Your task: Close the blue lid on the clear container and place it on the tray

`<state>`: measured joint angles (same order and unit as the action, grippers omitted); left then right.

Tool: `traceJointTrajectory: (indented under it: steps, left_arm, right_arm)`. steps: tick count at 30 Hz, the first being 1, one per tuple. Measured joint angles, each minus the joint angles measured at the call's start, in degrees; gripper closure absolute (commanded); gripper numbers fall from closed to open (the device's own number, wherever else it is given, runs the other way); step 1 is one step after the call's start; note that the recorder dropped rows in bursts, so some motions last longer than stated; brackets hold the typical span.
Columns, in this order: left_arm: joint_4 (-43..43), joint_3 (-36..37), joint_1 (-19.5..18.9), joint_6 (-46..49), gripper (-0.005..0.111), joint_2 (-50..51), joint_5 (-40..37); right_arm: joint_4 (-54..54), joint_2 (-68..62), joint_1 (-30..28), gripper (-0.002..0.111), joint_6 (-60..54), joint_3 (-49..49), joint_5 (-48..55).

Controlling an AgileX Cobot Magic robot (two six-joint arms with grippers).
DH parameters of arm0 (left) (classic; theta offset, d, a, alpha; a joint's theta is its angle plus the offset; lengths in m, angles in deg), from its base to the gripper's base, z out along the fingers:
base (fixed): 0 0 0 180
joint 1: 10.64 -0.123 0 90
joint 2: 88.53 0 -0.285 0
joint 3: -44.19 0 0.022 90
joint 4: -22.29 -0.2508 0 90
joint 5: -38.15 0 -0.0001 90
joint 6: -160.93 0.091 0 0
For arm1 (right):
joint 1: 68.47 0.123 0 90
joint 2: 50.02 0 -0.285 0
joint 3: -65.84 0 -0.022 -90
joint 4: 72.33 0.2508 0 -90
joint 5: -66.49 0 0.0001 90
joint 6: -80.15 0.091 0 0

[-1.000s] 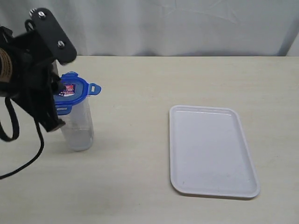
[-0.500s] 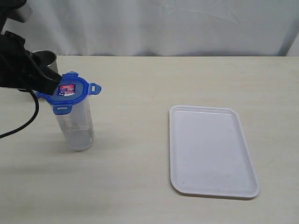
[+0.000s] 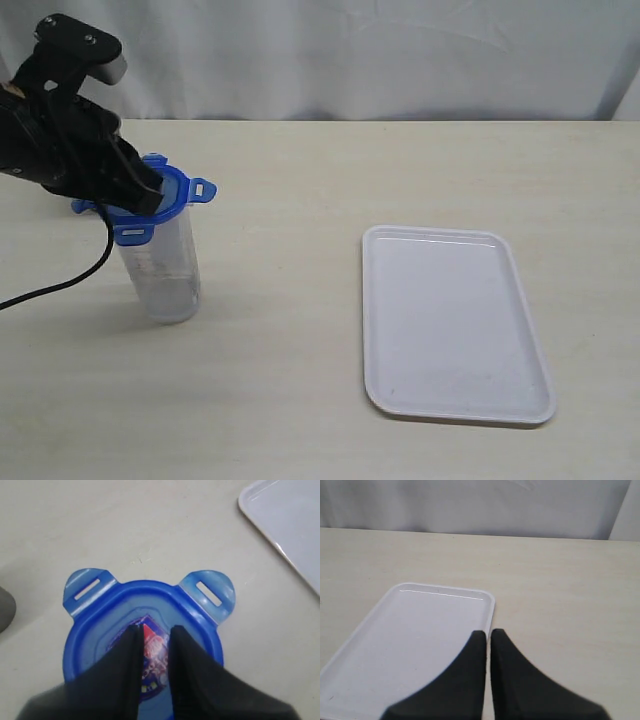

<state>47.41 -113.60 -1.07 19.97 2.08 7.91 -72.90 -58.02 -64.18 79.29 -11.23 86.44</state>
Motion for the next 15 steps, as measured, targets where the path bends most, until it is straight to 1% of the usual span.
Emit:
traceJointTrajectory:
  steps: [6, 11, 15]
  left_arm:
    - [1.9, 0.0, 0.0, 2.3, 0.088, 0.0, 0.9]
    - [1.9, 0.0, 2.1, 3.6, 0.088, 0.0, 0.2]
    - [0.8, 0.0, 2.3, 3.6, 0.088, 0.0, -0.8]
  right_arm:
    - [0.0, 0.0, 0.0, 0.104, 0.0, 0.0, 0.0]
    - [0.0, 0.0, 0.0, 0.104, 0.0, 0.0, 0.0]
    - [0.0, 0.0, 0.0, 0.104, 0.0, 0.0, 0.0]
